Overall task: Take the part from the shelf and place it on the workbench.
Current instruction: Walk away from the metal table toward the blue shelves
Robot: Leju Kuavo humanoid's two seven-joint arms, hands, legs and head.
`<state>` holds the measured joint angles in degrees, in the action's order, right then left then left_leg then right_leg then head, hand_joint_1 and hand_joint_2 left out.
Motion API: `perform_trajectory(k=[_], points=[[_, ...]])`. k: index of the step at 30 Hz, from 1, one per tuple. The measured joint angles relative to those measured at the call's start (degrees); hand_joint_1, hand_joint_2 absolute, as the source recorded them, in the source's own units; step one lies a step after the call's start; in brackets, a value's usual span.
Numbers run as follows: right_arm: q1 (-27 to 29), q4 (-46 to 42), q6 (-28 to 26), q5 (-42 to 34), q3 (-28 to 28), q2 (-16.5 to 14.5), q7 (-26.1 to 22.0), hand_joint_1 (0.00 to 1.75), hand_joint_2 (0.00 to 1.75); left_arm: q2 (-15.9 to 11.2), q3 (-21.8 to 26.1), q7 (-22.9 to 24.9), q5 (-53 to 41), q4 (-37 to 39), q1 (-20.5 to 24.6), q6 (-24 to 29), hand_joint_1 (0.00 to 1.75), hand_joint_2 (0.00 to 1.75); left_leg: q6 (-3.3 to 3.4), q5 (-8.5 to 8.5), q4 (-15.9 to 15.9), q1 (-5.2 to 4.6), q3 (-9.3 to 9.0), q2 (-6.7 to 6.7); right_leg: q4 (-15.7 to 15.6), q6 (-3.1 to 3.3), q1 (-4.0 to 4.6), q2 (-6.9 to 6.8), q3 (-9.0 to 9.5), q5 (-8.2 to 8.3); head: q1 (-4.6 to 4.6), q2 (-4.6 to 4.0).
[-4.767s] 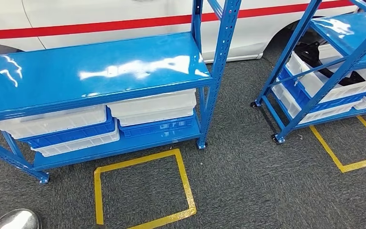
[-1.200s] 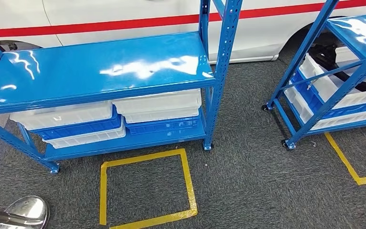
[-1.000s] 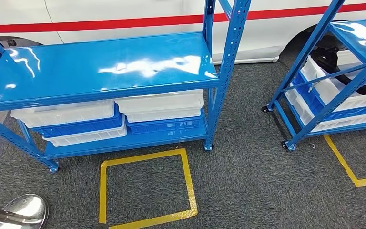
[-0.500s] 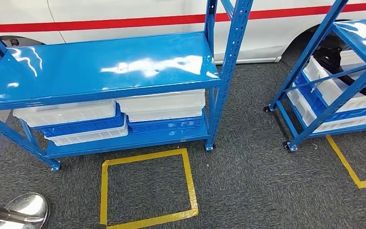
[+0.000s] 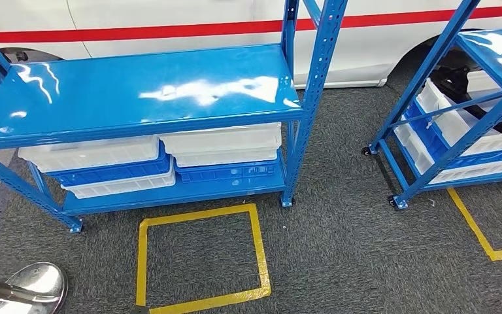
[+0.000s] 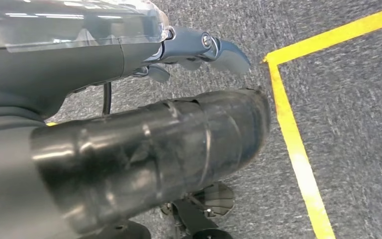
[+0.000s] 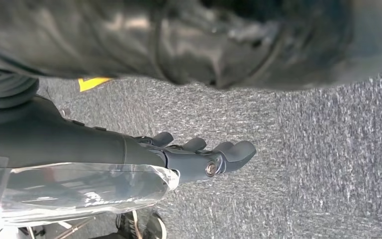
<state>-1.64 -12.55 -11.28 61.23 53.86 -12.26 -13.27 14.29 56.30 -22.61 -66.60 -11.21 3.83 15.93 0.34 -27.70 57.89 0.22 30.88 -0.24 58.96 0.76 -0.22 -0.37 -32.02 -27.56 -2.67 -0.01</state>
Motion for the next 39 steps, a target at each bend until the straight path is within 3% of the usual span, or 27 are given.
perform_trajectory(k=[3, 4, 6, 7, 8, 9, 10, 11, 13, 14, 18, 20, 22, 23, 24, 25, 27, 29, 32, 34, 37, 38, 39], points=[[0.0, 0.0, 0.0, 0.1, 0.0, 0.0, 0.0, 0.00, 0.00, 0.1, 0.0, 0.0, 0.0, 0.0, -0.1, 0.0, 0.00, 0.00, 1.08, 0.56, -0.5, 0.32, -0.05, -0.04, 1.0, -0.89, -0.09, 0.11, -0.42, -0.91, -0.02, 0.01], [0.0, 0.0, 0.0, 0.1, 0.0, 0.0, 0.0, 0.00, 0.00, 0.1, 0.0, 0.1, 0.0, 0.0, -0.1, 0.0, 0.00, 0.00, 1.44, 0.75, -0.7, 0.46, -0.07, -0.01, 3.1, -1.14, -0.14, 0.18, -1.29, -2.30, -0.03, 0.01], [0.0, 0.0, 0.1, 0.1, 0.0, 0.0, 0.0, 0.00, 0.00, 0.1, 0.0, 0.1, 0.0, 0.0, 0.0, 0.0, 0.00, 0.00, 1.79, 0.85, -0.8, 0.45, 0.04, 0.03, 10.0, -1.52, -0.33, 0.27, -4.56, -6.06, -0.04, 0.01], [0.0, 0.0, 0.1, 0.1, 0.0, 0.1, 0.0, 0.00, 0.00, 0.1, 0.1, 0.1, 0.0, 0.0, 0.0, 0.0, 0.00, 0.00, 1.82, 0.85, -0.7, 0.42, 0.09, 0.03, 13.5, -1.67, -0.42, 0.28, -6.23, -7.38, -0.03, 0.01], [0.0, 0.0, 0.1, 0.2, 0.0, 0.1, 0.0, 0.00, 0.00, 0.1, 0.1, 0.1, 0.0, 0.0, -0.1, 0.0, 0.00, 0.00, 1.83, 0.84, -0.7, 0.41, 0.10, 0.01, 15.4, -1.78, -0.51, 0.28, -7.21, -7.66, -0.03, 0.01], [0.0, 0.0, 0.1, 0.2, 0.0, 0.1, 0.0, 0.00, 0.00, 0.1, 0.2, 0.1, 0.0, 0.0, -0.1, 0.0, 0.00, 0.00, 1.80, 0.82, -0.7, 0.41, 0.08, -0.05, 15.3, -1.82, -0.60, 0.28, -7.22, -6.84, -0.03, 0.01], [0.0, 0.0, 0.1, 0.2, 0.0, 0.1, 0.0, 0.00, 0.00, 0.1, 0.3, 0.1, 0.0, 0.0, -0.1, 0.0, 0.00, 0.00, 1.74, 0.78, -0.7, 0.42, 0.00, -0.13, 12.9, -1.78, -0.68, 0.28, -6.09, -5.02, -0.03, 0.00], [0.0, 0.0, 0.1, 0.3, 0.0, 0.1, 0.0, 0.00, 0.00, 0.1, 0.3, 0.1, 0.0, 0.0, -0.1, 0.0, 0.00, 0.00, 1.62, 0.70, -0.6, 0.43, -0.10, -0.22, 9.0, -1.65, -0.73, 0.31, -4.20, -2.81, -0.04, 0.00], [0.0, 0.0, 0.2, 0.3, 0.0, 0.1, 0.0, 0.00, 0.00, 0.1, 0.4, 0.0, -0.1, 0.0, 0.0, 0.0, 0.00, 0.00, 1.14, 0.44, -0.4, 0.23, -0.11, -0.34, 2.1, -1.24, -0.55, 0.46, -1.02, -0.22, -0.03, -0.01], [0.0, 0.0, 0.3, 0.4, 0.0, 0.1, 0.0, 0.00, 0.00, 0.1, 0.4, 0.0, -0.1, 0.0, 0.0, 0.0, 0.00, 0.00, 0.85, 0.35, -0.3, 0.15, -0.06, -0.36, 0.5, -1.02, -0.41, 0.53, -0.34, 0.09, -0.02, 0.00], [-0.1, 0.0, 0.5, 0.6, 0.0, 0.1, 0.0, 0.00, 0.00, 0.1, 0.6, 0.0, -0.1, 0.0, 0.1, 0.0, 0.00, 0.00, -0.38, -0.38, 0.4, 0.29, 0.21, -0.29, -0.4, 0.17, -0.45, 0.42, -0.14, 0.26, 0.00, 0.01], [-0.1, 0.0, 0.7, 0.6, 0.0, 0.1, 0.0, 0.00, 0.00, 0.1, 0.7, -0.1, -0.1, 0.0, 0.1, 0.0, 0.00, 0.00, -0.84, -3.34, 5.0, 0.46, 2.27, -0.16, -0.7, 0.83, -0.61, 0.19, -0.01, 0.45, 0.03, 0.00], [-0.1, 0.0, 0.9, 0.7, 0.0, 0.1, 0.0, 0.00, 0.00, 0.1, 0.8, -0.1, -0.1, 0.0, 0.1, 0.0, 0.00, 0.00, -1.16, -6.72, 12.2, 0.52, 5.63, -0.13, -0.7, 1.13, -0.51, 0.05, -0.04, 0.41, 0.04, 0.00], [-0.1, 0.0, 0.9, 0.7, 0.0, 0.1, 0.0, 0.00, 0.00, 0.1, 0.8, -0.1, -0.1, 0.0, 0.1, 0.0, 0.00, 0.00, -1.27, -7.28, 14.6, 0.54, 6.77, -0.13, -0.6, 1.18, -0.47, 0.01, -0.04, 0.36, 0.04, 0.01], [-0.1, 0.0, 0.9, 0.7, 0.0, 0.1, 0.0, 0.00, 0.00, 0.1, 0.8, -0.1, -0.1, 0.0, 0.0, 0.0, 0.00, 0.00, -1.33, -6.75, 15.1, 0.56, 7.05, -0.13, -0.5, 1.19, -0.46, -0.01, -0.03, 0.28, 0.03, 0.00], [-0.1, 0.0, 0.9, 0.6, 0.1, 0.1, 0.0, 0.00, 0.00, 0.1, 0.9, -0.1, -0.1, 0.0, 0.0, 0.0, 0.00, 0.00, -1.32, -5.22, 13.5, 0.57, 6.34, -0.12, -0.4, 1.16, -0.47, -0.01, 0.00, 0.18, 0.04, 0.00], [-0.1, 0.0, 0.9, 0.6, 0.2, 0.1, 0.0, 0.00, 0.00, 0.1, 0.9, -0.1, -0.1, 0.0, 0.1, 0.0, 0.00, 0.00, -1.03, -1.44, 6.4, 0.57, 2.96, 0.09, -0.1, 0.87, -0.45, -0.01, 0.13, -0.08, 0.03, -0.01], [-0.1, 0.0, 0.9, 0.7, 0.3, 0.1, 0.0, 0.00, 0.00, 0.1, 0.9, -0.1, -0.1, 0.0, 0.2, 0.0, 0.00, 0.00, -0.50, 0.14, 1.2, 0.36, 0.59, 0.28, 0.2, 0.33, -0.25, -0.03, 0.07, -0.26, 0.02, -0.01], [-0.2, 0.0, 0.9, 0.7, 0.3, 0.1, 0.0, 0.00, 0.00, 0.1, 0.9, -0.2, -0.1, 0.0, 0.2, 0.0, 0.00, 0.00, 0.38, 0.25, 0.2, 0.22, 0.42, 0.18, 0.2, -0.56, -0.14, -0.10, -0.05, -0.21, 0.02, 0.00], [-0.2, 0.0, 0.9, 0.7, 0.3, 0.1, 0.0, 0.00, 0.00, 0.1, 0.9, -0.2, -0.1, 0.0, 0.2, 0.0, 0.00, 0.00, 1.15, 0.65, -0.3, 0.44, 0.30, 0.16, 1.8, -1.10, -0.25, 0.00, -0.68, -1.53, 0.00, 0.01], [-0.2, 0.0, 0.9, 0.7, 0.3, 0.1, 0.0, 0.00, 0.00, 0.1, 0.9, -0.2, -0.1, 0.0, 0.3, 0.0, 0.00, 0.00, 1.79, 0.87, -0.5, 0.46, 0.39, 0.18, 11.3, -1.67, -0.49, 0.20, -5.11, -6.65, -0.01, -0.01], [-0.2, 0.0, 0.9, 0.8, 0.3, 0.1, 0.0, 0.00, 0.00, 0.1, 0.9, -0.2, -0.1, 0.0, 0.3, 0.0, 0.00, 0.00, 1.81, 0.87, -0.5, 0.43, 0.42, 0.18, 14.2, -1.80, -0.55, 0.21, -6.55, -7.59, -0.01, -0.01], [-0.1, 0.0, 1.0, 0.8, 0.3, 0.1, 0.0, 0.00, 0.00, 0.1, 1.0, -0.3, -0.1, 0.0, 0.2, 0.0, 0.00, 0.00, 1.81, 0.85, -0.4, 0.41, 0.42, 0.14, 15.5, -1.87, -0.59, 0.21, -7.22, -7.44, -0.01, -0.01]])
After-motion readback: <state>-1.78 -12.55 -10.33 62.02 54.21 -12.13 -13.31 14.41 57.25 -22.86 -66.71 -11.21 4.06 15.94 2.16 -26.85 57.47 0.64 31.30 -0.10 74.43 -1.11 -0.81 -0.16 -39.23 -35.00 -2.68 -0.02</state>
